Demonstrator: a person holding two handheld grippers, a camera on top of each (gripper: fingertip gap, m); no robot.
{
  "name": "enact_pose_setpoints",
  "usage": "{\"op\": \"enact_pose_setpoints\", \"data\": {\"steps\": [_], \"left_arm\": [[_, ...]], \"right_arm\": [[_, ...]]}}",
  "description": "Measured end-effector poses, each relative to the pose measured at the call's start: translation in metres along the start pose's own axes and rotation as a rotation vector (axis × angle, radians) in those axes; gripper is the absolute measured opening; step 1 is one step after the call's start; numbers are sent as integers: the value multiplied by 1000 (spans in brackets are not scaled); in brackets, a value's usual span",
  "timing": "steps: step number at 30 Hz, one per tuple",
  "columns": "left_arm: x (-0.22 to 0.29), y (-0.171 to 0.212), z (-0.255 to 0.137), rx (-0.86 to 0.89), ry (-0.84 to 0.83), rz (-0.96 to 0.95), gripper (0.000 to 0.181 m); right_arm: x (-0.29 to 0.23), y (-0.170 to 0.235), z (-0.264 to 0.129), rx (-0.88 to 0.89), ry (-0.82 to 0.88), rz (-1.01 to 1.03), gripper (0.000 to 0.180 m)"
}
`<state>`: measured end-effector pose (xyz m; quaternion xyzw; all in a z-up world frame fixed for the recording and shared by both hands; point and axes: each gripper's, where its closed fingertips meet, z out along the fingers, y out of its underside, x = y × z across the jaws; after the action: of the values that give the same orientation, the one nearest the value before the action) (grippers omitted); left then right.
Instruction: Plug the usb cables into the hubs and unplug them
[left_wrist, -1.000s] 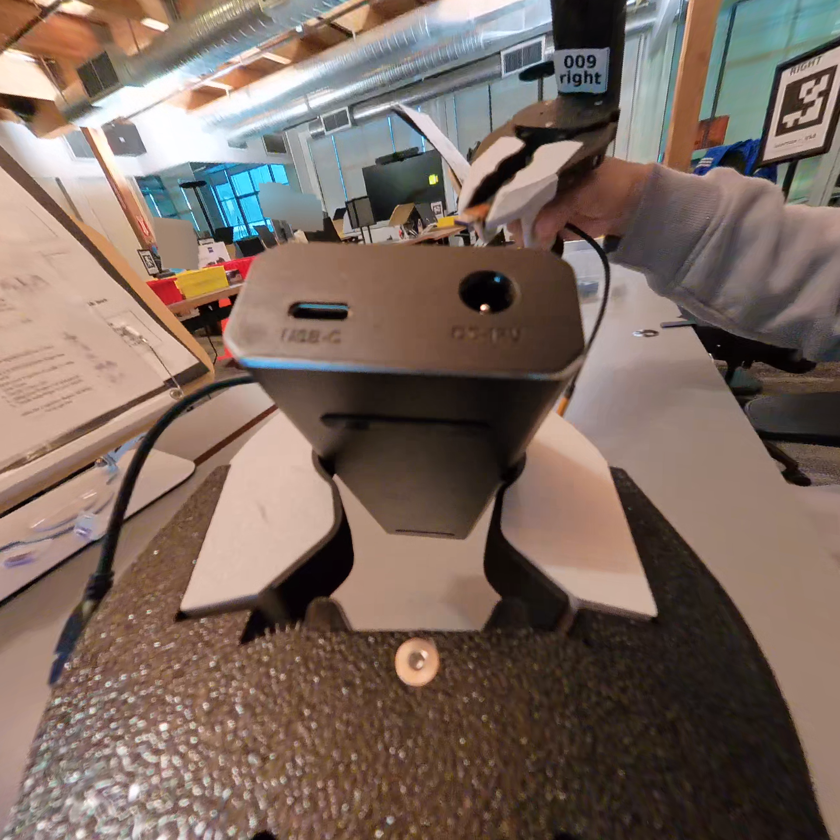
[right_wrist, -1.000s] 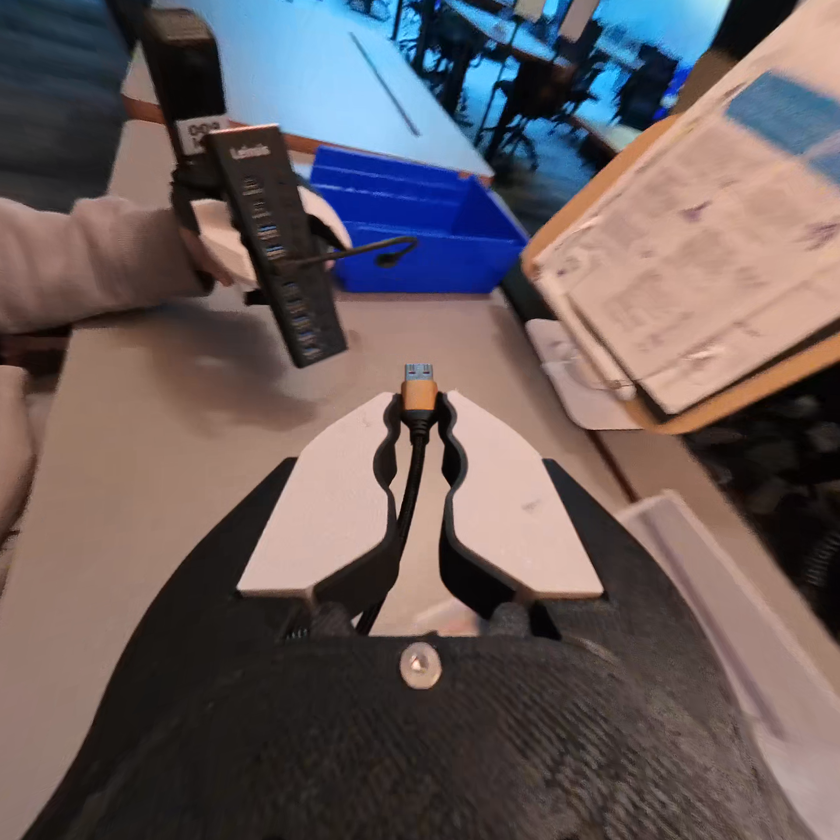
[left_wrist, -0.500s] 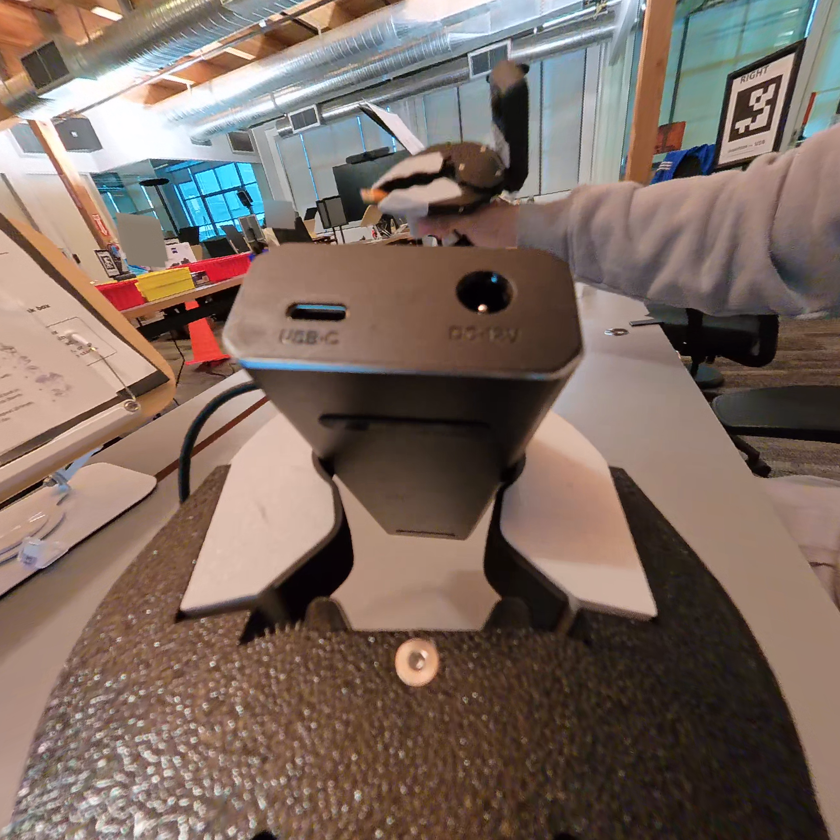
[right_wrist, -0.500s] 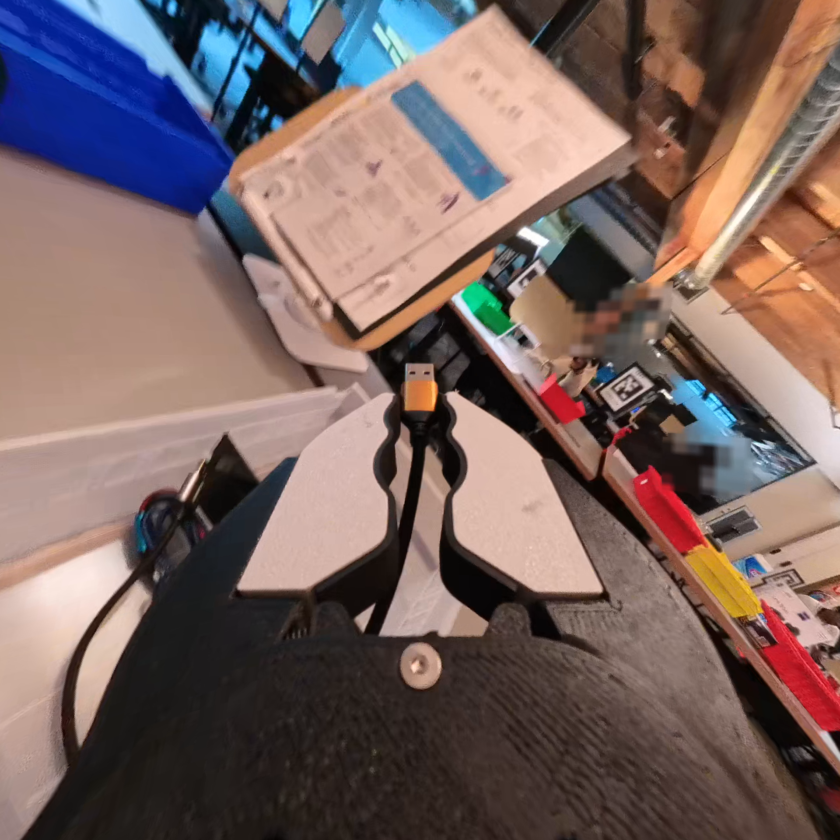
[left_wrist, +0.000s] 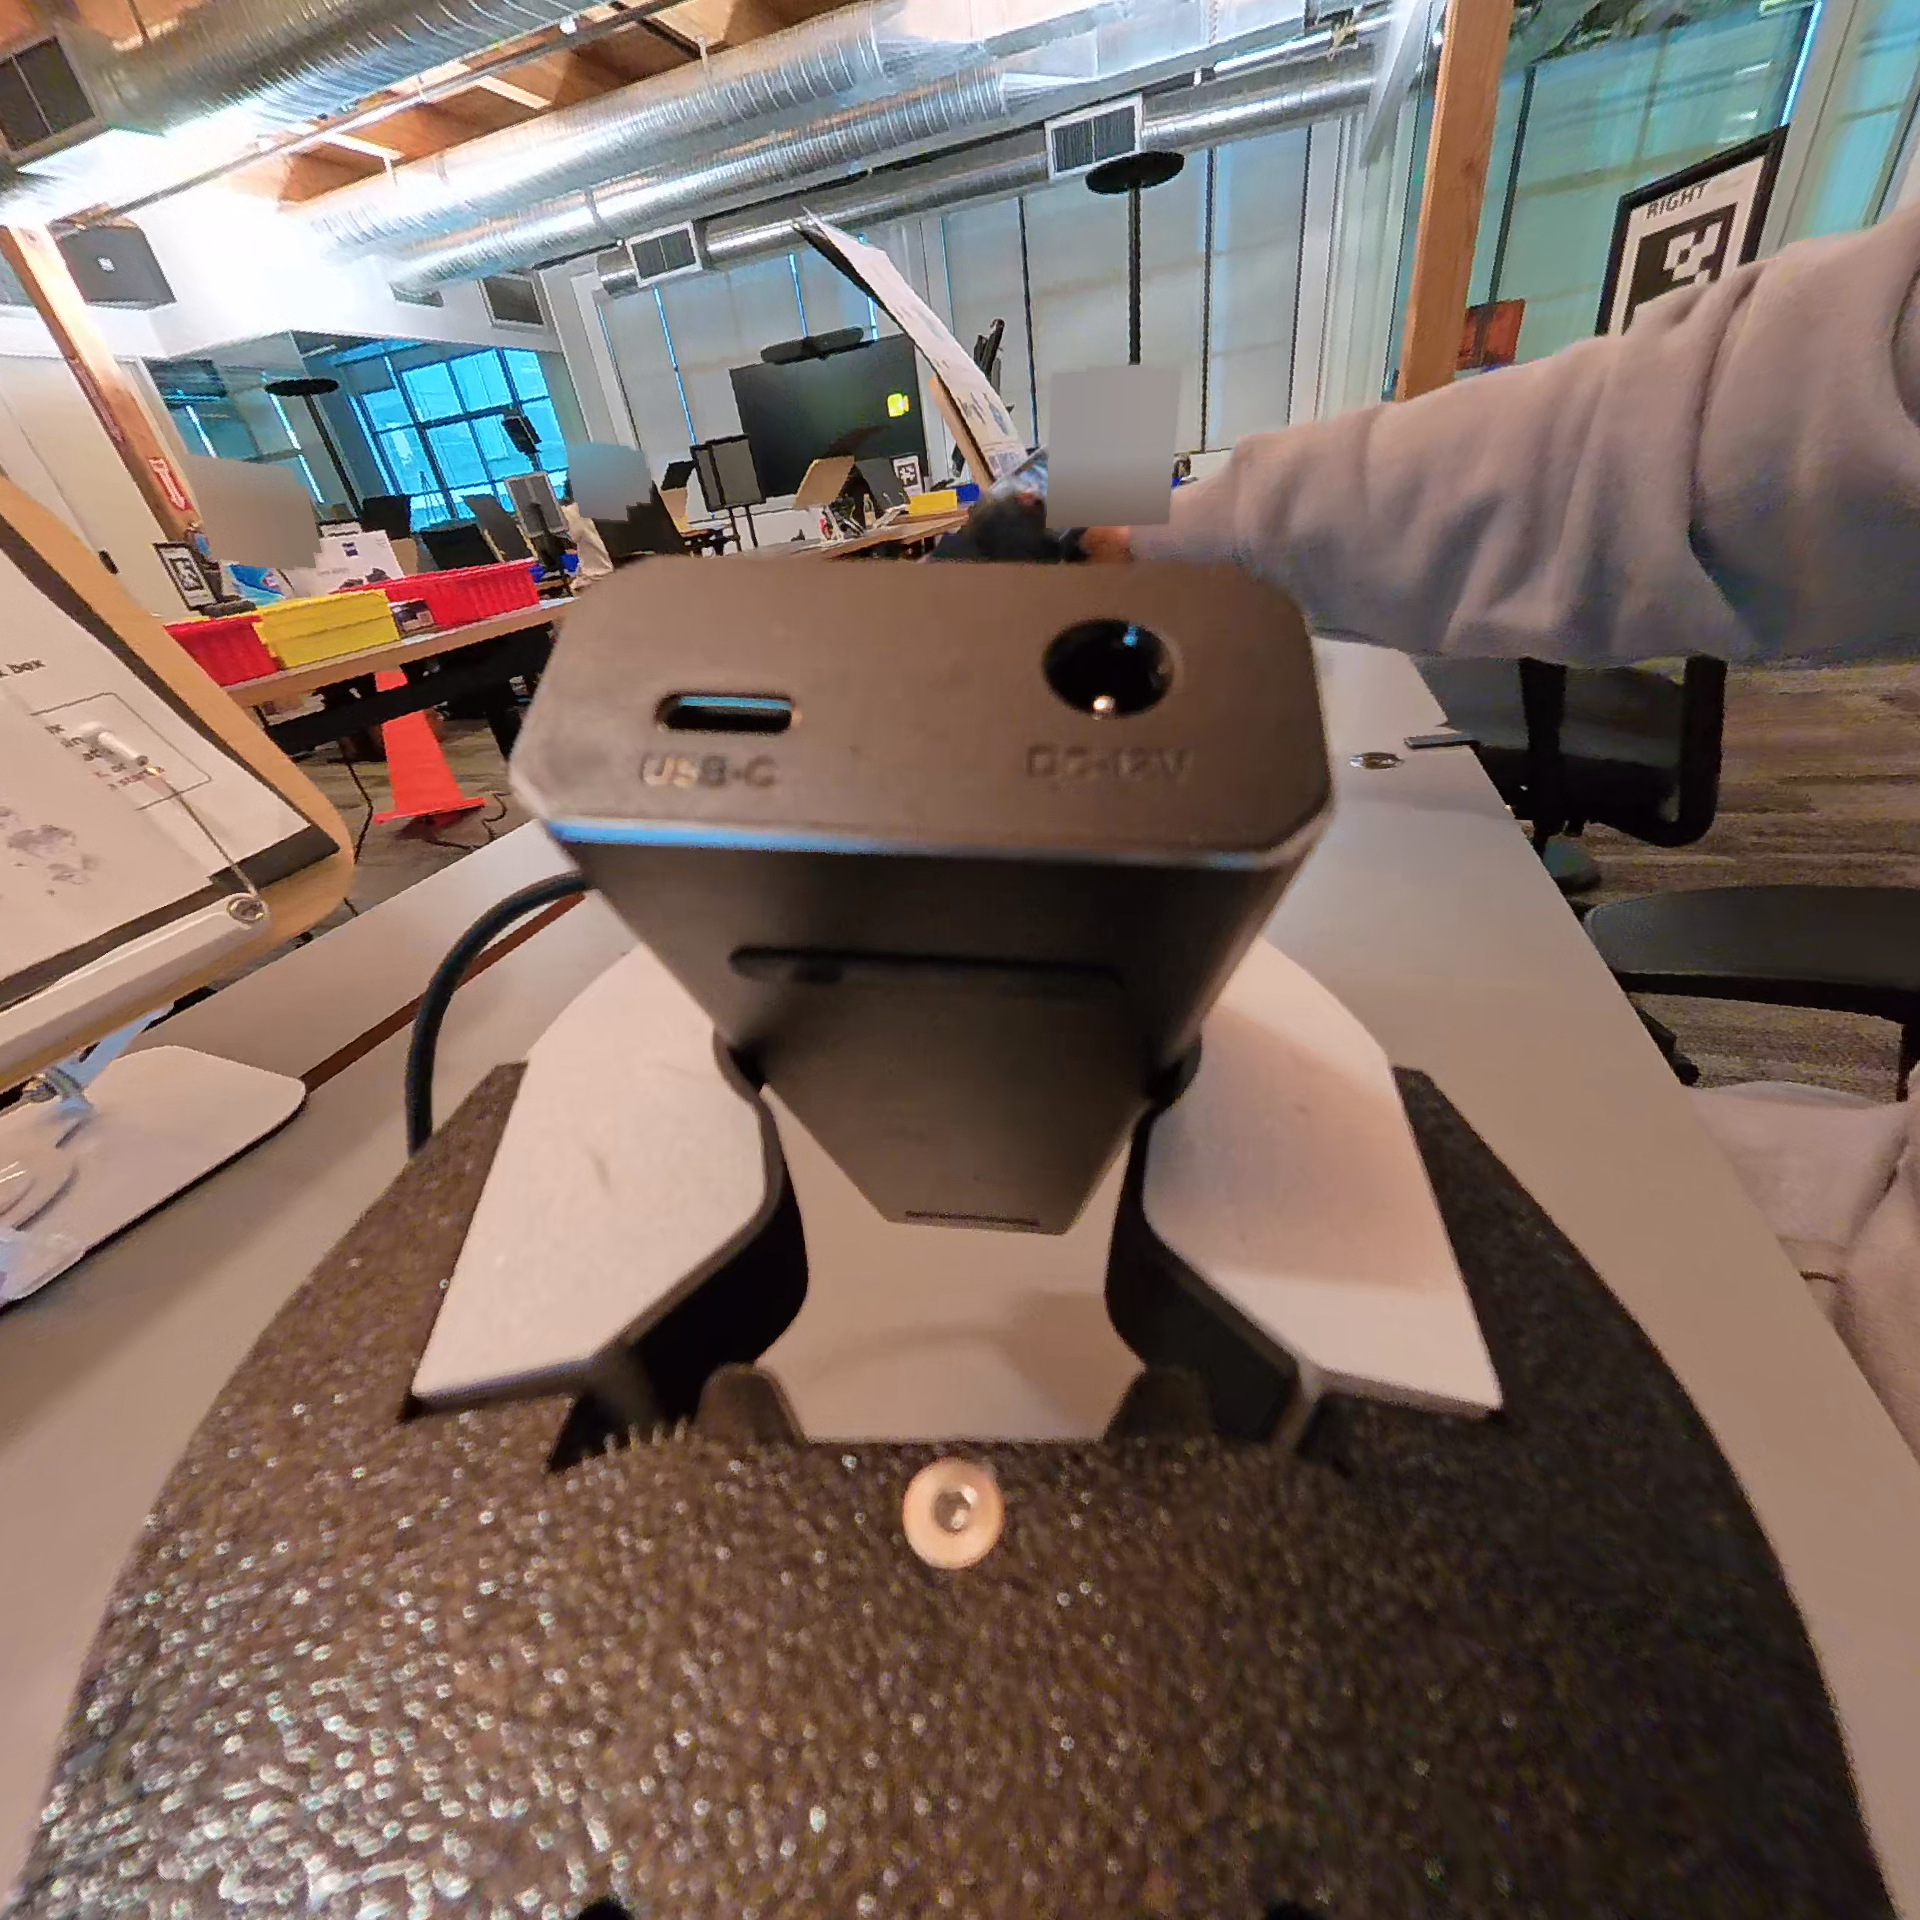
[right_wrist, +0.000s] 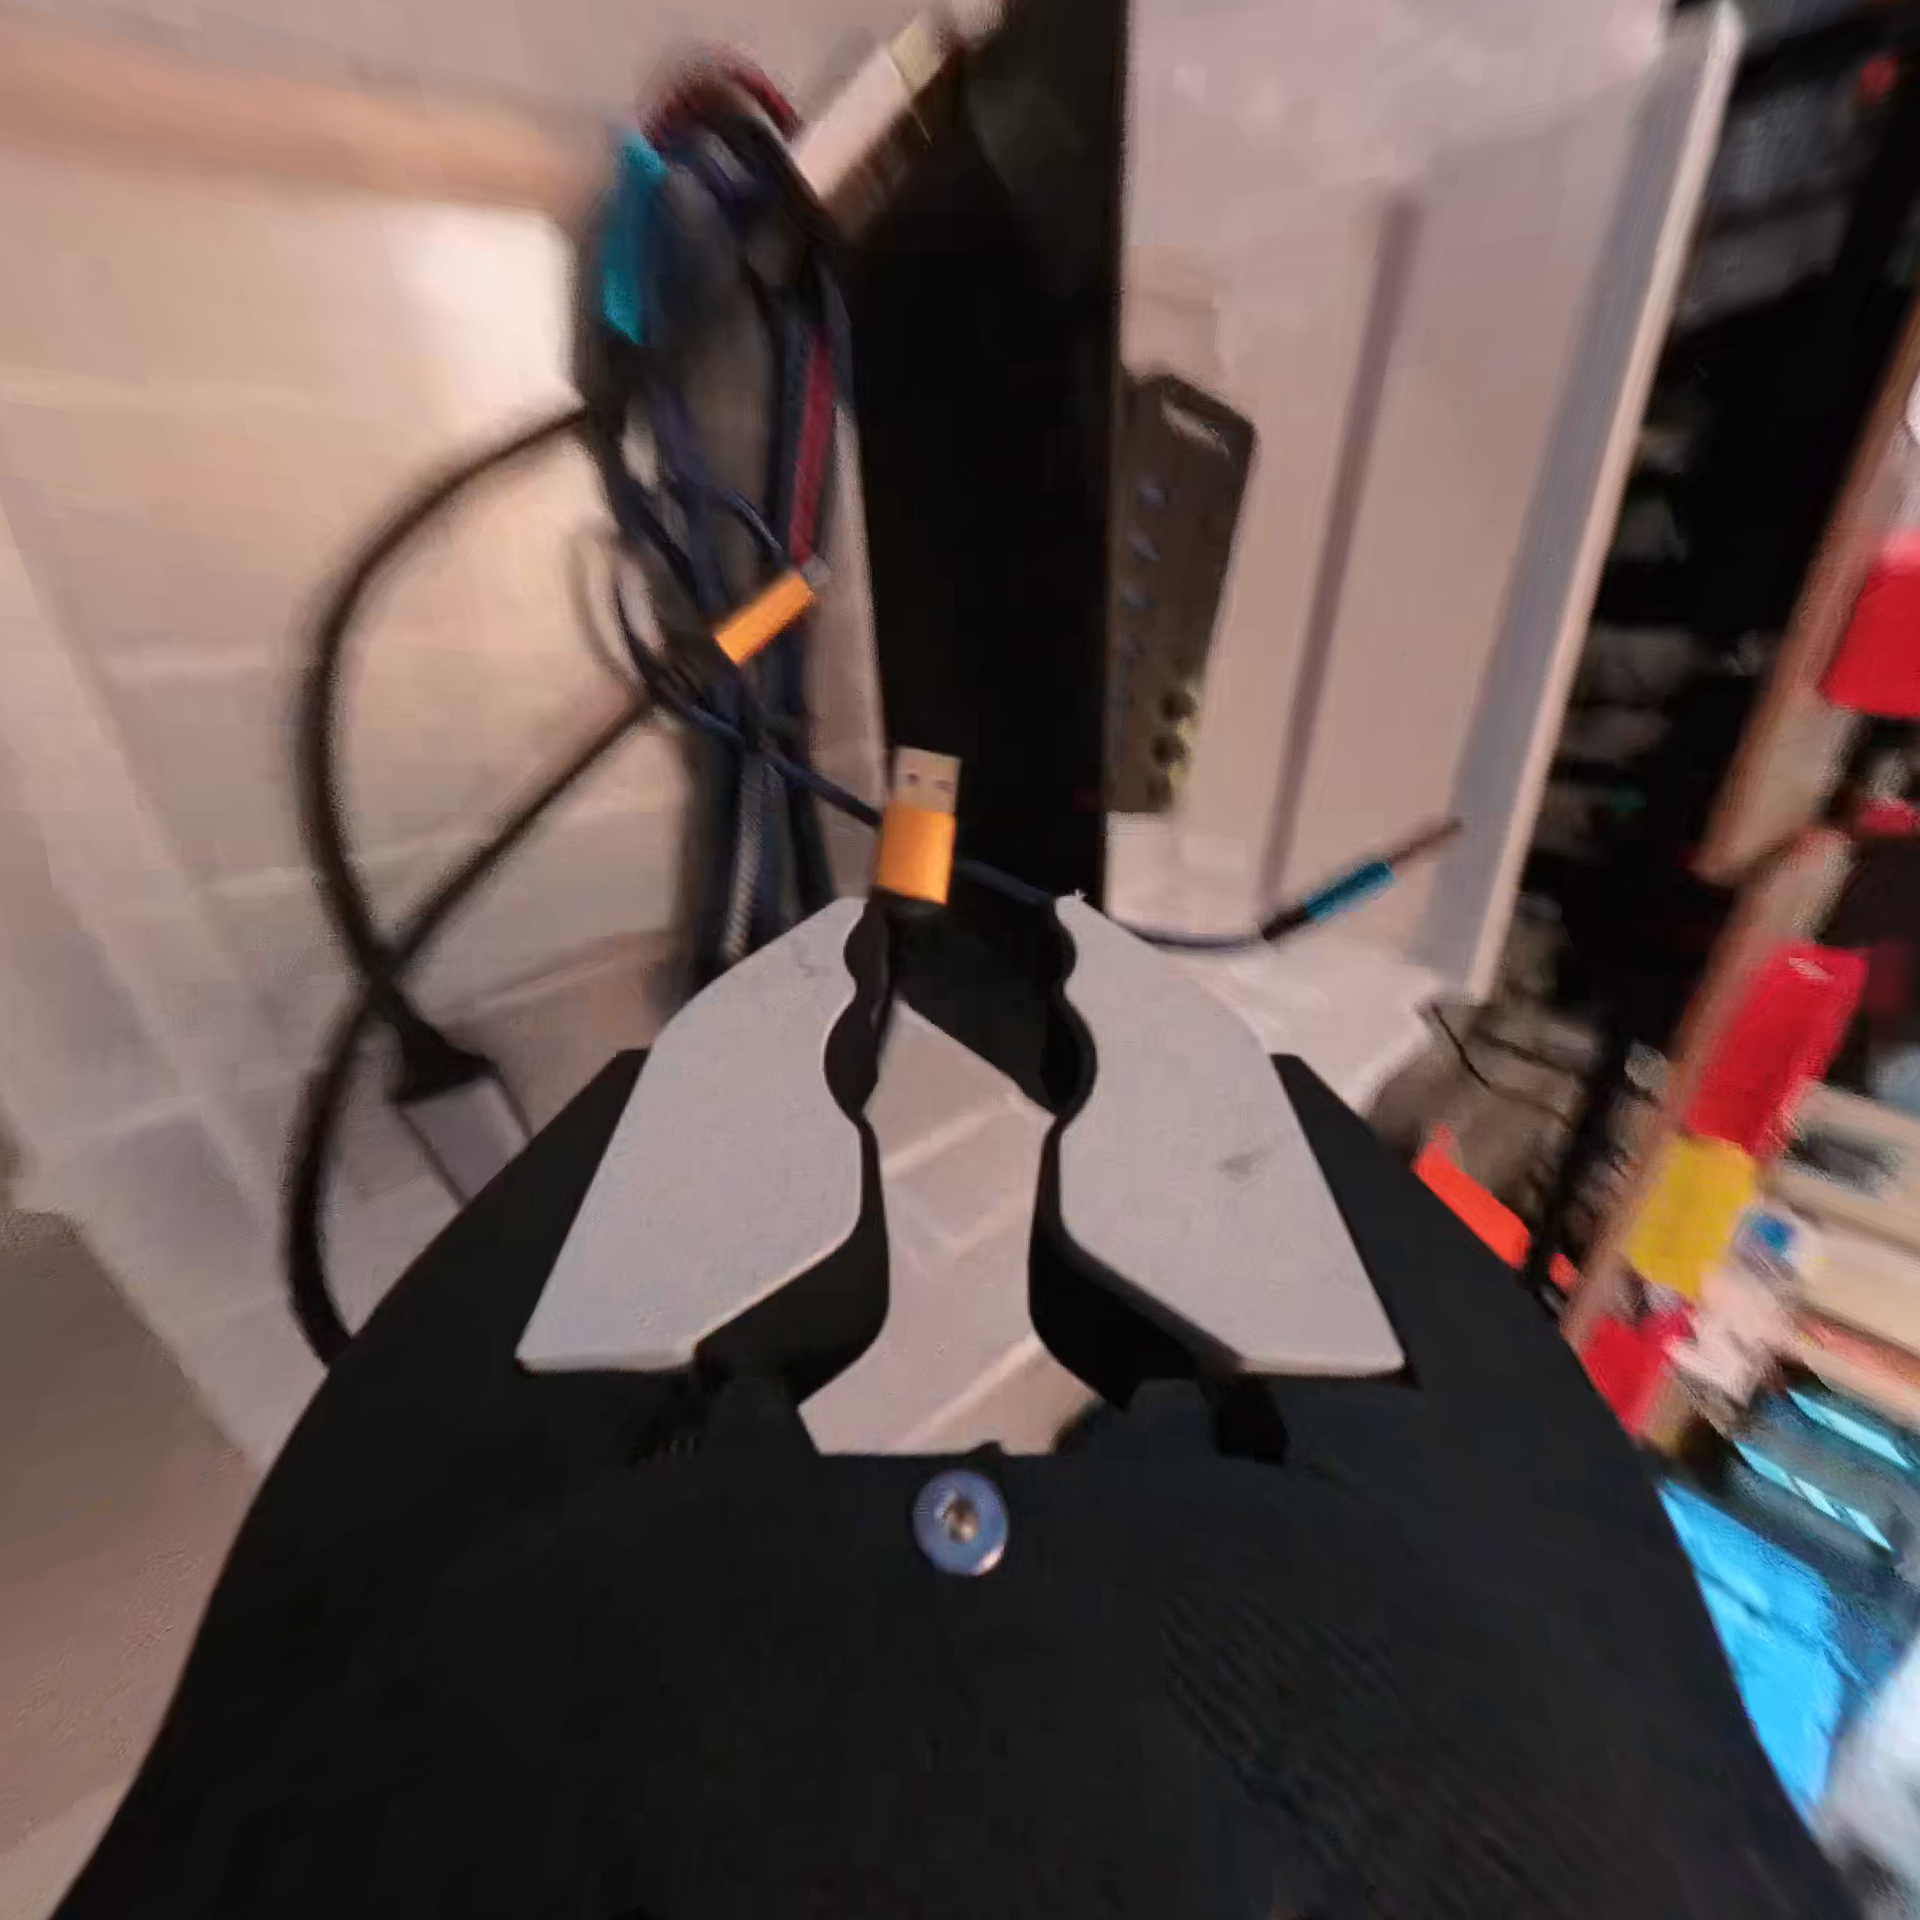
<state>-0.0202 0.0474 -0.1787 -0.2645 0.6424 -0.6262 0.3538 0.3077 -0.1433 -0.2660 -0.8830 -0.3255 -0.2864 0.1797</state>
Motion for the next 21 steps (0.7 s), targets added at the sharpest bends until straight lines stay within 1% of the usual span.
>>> {"op": "enact_pose_setpoints", "data": {"steps": [1, 2, 4, 5, 6, 7, 8, 10, 11, 14, 16, 17, 18, 19, 21], "left_arm": [[1, 0, 0, 4, 6, -3, 72], [1, -1, 1, 7, 7, -5, 72], [2, -1, 2, 3, 9, -1, 72], [3, 0, 1, 1, 12, 0, 72], [2, -1, 1, 1, 10, -2, 72], [3, 0, 1, 2, 12, -6, 72], [3, 0, 2, 4, 21, -13, 72], [6, 0, 3, 6, 34, -21, 72], [7, 1, 4, 0, 42, -20, 72], [16, 4, 8, -35, 84, -7, 72], [23, 8, 11, -68, 107, 13, 72], [25, 10, 12, -89, 110, 37, 72], [27, 12, 13, -111, 105, 72, 72], [28, 14, 14, -138, 95, 109, 72], [29, 16, 16, -184, 71, 177, 72]], "right_arm": [[4, 6, -3, -17, 23, 10, 32], [4, 6, -9, 7, 3, 44, 36], [12, -7, -24, 115, 18, 182, 43], [17, -12, -33, 159, 24, 249, 53], [27, -17, -44, 193, 65, 323, 57], [36, -28, -57, 257, 110, 400, 55], [39, -51, -71, 364, 117, 468, 54], [30, -112, -97, 607, 77, 556, 52], [20, -142, -106, 685, 51, 592, 50], [-27, -234, -113, 846, -89, 664, 46], [-58, -284, -109, 904, -170, 689, 40], [-66, -302, -106, 933, -209, 750, 37], [-74, -319, -107, 984, -290, 823, 34], [-82, -333, -107, 1018, -404, 902, 31], [-97, -350, -104, 1029, -634, 1017, 33]]}}
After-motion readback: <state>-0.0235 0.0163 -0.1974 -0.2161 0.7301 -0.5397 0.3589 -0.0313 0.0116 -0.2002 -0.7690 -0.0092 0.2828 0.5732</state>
